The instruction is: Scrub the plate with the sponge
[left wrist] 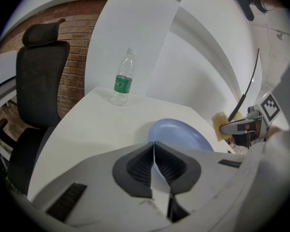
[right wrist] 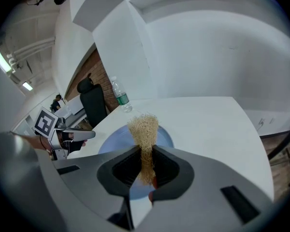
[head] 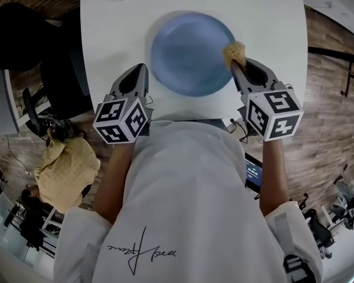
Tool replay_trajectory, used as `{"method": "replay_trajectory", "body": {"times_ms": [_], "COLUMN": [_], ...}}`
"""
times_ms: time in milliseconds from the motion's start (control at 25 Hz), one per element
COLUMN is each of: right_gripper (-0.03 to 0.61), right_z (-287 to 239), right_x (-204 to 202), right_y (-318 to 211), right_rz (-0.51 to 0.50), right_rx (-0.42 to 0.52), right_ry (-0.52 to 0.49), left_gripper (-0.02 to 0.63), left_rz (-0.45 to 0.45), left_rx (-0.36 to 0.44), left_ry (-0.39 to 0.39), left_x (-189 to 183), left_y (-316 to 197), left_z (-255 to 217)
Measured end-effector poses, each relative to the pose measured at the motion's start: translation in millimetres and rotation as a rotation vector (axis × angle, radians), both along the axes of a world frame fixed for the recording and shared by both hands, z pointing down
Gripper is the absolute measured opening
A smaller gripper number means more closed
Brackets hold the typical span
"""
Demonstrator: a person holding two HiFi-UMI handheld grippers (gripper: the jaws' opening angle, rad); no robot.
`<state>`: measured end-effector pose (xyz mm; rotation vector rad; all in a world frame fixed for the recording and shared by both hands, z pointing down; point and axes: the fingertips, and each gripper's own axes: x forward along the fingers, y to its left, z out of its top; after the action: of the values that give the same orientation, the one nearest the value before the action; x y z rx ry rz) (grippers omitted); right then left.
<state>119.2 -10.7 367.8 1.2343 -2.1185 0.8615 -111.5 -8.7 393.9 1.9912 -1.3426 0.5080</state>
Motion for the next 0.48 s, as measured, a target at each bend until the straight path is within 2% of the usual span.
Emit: {"method": "replay_trajectory", "body": {"times_ms": [160, 280, 480], "right_gripper": [0.043, 0.043, 0.043], "right_z": [11, 20, 33], "right_x": [-2, -7, -7], "right_y": [-5, -8, -8], "right_rz": [-0.006, -0.013, -0.017], "right_rx": [-0.026, -0.047, -0.076], "right_ry": [0.0, -0.007, 0.006], "left_gripper": [0.032, 0.061, 0.067], "left_rz": [0.021, 0.012, 0.013], "left_rx": [-0.031, -0.053, -0.084], "left_ry": [-0.019, 0.003, 0.005], "left_x": [2, 1, 2], "left_y": [-6, -11, -9], "left_z": [12, 17, 26]}}
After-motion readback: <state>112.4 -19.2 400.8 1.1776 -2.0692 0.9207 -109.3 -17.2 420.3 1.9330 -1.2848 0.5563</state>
